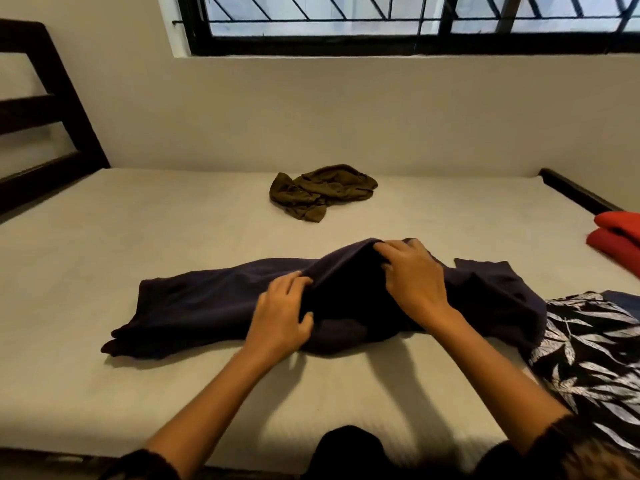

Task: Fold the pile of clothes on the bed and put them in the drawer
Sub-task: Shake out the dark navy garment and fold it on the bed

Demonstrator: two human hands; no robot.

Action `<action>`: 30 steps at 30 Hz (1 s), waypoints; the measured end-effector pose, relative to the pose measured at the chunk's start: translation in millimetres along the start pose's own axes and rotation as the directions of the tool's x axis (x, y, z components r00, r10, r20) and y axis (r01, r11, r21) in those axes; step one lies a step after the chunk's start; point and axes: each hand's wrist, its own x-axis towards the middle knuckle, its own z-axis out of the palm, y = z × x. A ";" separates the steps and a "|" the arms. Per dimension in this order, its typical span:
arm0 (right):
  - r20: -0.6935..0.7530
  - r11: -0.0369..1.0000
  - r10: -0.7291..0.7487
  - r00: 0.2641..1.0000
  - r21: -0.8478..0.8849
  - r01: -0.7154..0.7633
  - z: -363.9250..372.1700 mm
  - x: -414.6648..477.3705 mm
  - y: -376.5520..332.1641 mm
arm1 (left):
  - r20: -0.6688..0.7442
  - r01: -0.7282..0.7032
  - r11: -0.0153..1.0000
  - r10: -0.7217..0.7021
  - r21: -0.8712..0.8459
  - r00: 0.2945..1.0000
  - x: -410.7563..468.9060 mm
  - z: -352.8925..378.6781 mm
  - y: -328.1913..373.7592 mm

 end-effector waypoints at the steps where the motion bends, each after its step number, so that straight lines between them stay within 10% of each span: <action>1: 0.063 0.999 0.012 0.998 0.040 -0.014 7.3 -8.4 9.1 | 0.014 -0.008 1.000 0.008 -0.010 1.000 0.3 8.7 7.7; 5: 0.347 0.957 0.121 0.930 0.209 -0.202 36.0 -45.7 61.3 | 0.180 -0.018 1.000 0.015 0.013 0.983 -5.7 43.8 34.1; 13: 0.393 0.999 -0.016 0.919 -0.027 0.029 35.6 -41.8 91.0 | 0.274 -0.010 0.959 -0.071 0.285 0.959 12.7 79.8 58.8; 21: 0.168 1.000 0.024 0.985 0.006 -0.026 13.7 -22.1 89.9 | -0.145 0.072 0.997 -0.076 -0.033 0.986 31.9 72.3 54.4; 30: 0.043 0.941 -0.057 0.997 -0.330 0.068 -35.9 5.3 56.2 | -0.159 0.033 0.866 -0.128 -0.498 0.979 59.5 28.3 39.5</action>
